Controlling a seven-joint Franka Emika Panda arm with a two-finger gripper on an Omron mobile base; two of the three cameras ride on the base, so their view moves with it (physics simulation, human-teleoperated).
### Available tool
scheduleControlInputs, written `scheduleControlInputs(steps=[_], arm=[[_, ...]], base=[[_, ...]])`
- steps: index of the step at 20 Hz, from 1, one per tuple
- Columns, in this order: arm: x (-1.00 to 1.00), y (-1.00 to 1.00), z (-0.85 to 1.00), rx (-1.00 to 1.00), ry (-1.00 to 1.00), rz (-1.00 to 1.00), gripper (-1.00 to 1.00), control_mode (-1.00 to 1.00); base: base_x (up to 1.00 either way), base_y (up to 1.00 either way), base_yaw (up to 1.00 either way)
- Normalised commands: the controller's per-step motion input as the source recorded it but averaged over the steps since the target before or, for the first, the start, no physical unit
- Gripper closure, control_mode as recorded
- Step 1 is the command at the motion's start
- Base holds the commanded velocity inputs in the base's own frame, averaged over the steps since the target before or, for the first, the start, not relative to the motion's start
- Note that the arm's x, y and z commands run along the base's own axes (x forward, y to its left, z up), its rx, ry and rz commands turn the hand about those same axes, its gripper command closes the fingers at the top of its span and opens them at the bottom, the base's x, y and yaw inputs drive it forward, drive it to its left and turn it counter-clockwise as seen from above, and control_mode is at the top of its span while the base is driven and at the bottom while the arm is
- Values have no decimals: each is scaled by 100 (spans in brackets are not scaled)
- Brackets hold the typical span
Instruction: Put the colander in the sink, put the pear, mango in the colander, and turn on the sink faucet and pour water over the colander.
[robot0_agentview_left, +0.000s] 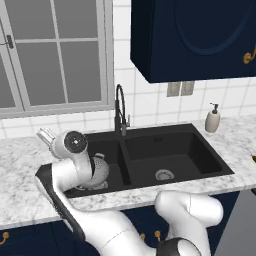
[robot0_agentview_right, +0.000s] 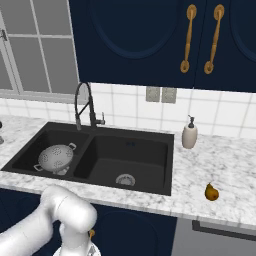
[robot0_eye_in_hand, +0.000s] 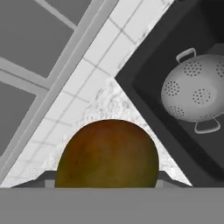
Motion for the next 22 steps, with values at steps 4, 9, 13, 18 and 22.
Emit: scheduleControlInputs(steps=[4, 9, 13, 18, 22], arm=[[-34, -100, 100, 65, 17, 0, 100, -100], [-1, -92, 88, 57, 22, 1, 100, -100], [40, -25, 42, 16, 41, 0, 100, -100], [46, 5, 12, -23, 86, 1, 100, -100], [4, 16, -1, -37, 51, -2, 100, -100]], base=[[0, 0, 0], [0, 0, 0], [0, 0, 0], [0, 0, 0], [0, 0, 0]])
